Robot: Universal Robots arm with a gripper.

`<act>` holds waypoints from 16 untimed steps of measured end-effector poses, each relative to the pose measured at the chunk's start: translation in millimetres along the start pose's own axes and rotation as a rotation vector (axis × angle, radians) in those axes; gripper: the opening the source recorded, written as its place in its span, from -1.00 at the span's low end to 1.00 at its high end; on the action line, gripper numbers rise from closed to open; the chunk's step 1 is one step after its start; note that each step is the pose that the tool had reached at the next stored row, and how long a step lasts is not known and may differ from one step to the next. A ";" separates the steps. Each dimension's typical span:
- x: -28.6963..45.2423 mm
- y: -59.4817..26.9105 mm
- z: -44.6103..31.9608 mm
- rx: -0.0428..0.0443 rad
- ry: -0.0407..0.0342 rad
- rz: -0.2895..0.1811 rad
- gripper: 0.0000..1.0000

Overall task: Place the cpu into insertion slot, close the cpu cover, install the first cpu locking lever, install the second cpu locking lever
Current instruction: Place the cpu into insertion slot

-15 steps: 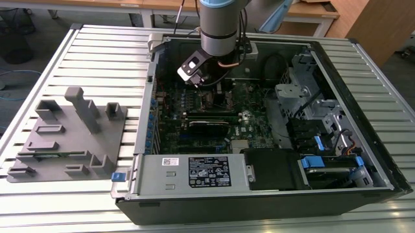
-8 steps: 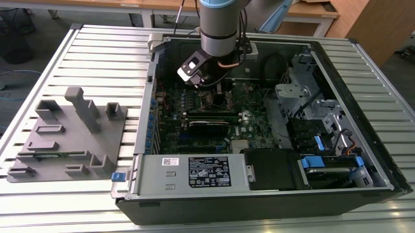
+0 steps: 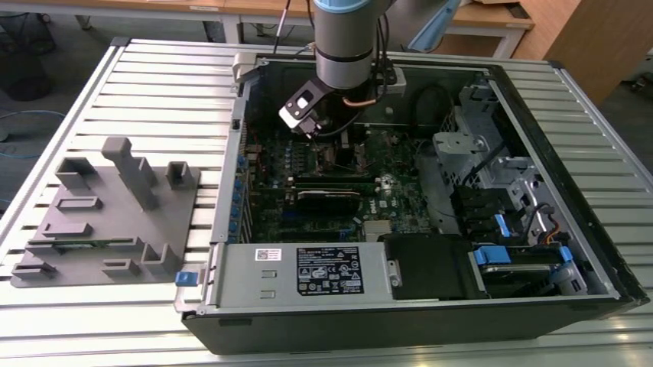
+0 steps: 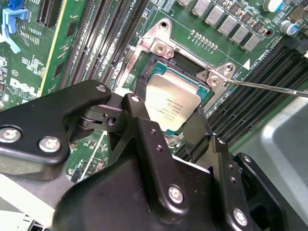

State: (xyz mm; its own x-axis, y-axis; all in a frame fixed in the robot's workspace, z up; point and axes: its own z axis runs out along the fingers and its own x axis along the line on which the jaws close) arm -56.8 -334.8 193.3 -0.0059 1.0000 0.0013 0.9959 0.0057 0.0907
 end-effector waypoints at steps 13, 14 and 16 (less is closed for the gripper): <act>2.0 0.0 -0.1 -0.0001 0.0002 0.000 0.08; 2.0 0.0 -0.2 0.0000 0.0001 0.000 0.08; 2.0 0.0 -0.2 0.0000 0.0001 0.000 0.08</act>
State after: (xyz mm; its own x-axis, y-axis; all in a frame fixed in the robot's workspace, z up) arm -56.9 -332.8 193.4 -0.0059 1.0000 0.0013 0.9959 0.0057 0.0908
